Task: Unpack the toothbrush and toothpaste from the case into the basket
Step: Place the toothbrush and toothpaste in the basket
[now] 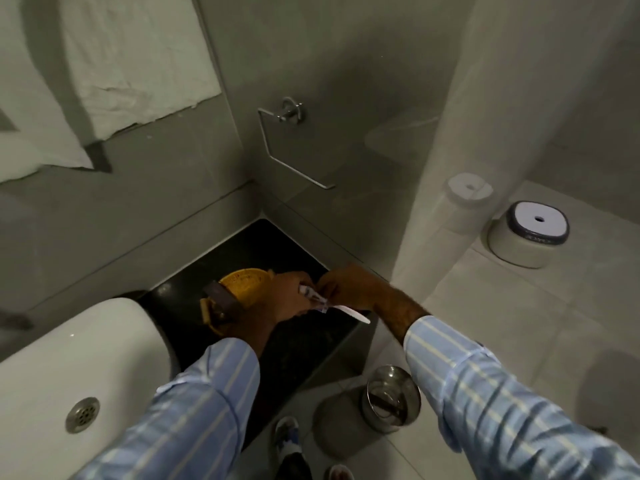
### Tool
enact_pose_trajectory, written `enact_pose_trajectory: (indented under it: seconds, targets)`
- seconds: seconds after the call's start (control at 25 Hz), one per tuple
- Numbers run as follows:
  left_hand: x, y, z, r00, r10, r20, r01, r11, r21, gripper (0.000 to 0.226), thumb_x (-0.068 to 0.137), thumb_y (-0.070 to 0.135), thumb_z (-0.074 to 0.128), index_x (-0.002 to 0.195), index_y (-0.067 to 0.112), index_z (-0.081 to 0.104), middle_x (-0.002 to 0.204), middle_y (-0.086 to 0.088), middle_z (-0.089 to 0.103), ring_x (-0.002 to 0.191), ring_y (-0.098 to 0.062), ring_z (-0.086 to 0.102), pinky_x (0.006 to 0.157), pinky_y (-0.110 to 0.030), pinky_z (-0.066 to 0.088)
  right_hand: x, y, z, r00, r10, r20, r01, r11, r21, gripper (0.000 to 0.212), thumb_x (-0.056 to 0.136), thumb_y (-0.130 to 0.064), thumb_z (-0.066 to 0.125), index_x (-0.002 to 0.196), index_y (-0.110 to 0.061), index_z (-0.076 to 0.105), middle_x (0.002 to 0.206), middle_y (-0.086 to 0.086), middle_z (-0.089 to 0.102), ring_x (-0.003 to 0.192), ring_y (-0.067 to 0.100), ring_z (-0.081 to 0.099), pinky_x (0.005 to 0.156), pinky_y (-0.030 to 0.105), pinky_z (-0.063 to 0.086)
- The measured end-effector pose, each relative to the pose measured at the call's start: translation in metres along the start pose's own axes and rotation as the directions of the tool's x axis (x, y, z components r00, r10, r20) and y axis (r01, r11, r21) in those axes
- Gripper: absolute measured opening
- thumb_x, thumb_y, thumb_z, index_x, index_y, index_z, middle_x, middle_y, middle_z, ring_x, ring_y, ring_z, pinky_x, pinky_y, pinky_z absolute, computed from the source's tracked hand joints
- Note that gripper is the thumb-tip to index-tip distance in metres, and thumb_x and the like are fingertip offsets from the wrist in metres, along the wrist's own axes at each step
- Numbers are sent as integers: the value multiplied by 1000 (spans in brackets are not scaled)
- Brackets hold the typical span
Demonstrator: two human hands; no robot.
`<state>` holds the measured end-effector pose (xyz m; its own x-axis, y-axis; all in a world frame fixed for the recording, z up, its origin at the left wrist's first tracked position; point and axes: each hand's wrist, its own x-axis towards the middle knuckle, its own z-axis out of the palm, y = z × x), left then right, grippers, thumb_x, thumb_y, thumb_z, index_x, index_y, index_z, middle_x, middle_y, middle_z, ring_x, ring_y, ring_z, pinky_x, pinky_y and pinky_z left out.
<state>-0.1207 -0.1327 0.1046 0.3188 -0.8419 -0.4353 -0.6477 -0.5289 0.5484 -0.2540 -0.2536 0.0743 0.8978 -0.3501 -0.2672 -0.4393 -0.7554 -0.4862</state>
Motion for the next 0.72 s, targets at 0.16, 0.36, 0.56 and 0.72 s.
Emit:
enact_pose_trajectory:
  seconds: [0.16, 0.36, 0.56, 0.72]
  targets:
    - [8, -50, -36, 962, -198, -188, 136, 944, -300, 36, 69, 29, 86, 97, 15, 70, 101, -4, 69, 93, -19, 66, 81, -38, 55, 51, -3, 5, 997, 81, 6, -79, 944, 322, 30, 79, -15, 74, 108, -13, 70, 105, 10, 73, 94, 27, 70, 83, 37, 60]
    - [34, -129, -69, 901, -359, -244, 250, 888, -385, 35, 68, 22, 88, 99, 12, 76, 110, -11, 71, 104, -29, 68, 91, -42, 58, 121, -23, 9, 967, 248, 61, -211, 639, 740, 7, 86, -20, 72, 83, -16, 66, 95, 19, 71, 87, 26, 70, 80, 39, 61]
    - [78, -179, -81, 910, -380, -164, 314, 892, -324, 31, 81, 11, 76, 109, -1, 73, 113, -22, 70, 106, -36, 69, 94, -48, 56, 194, -40, 15, 947, 295, 124, -242, 408, 880, 11, 91, -12, 66, 100, -6, 66, 95, 16, 69, 87, 26, 70, 74, 36, 62]
    - [111, -199, -82, 954, -295, -55, 287, 951, -112, 34, 85, 11, 72, 117, -2, 69, 124, -20, 65, 109, -33, 67, 94, -41, 56, 244, -44, 33, 930, 341, 140, -286, 429, 857, 17, 89, -10, 67, 106, -5, 65, 93, 15, 70, 78, 24, 70, 57, 26, 59]
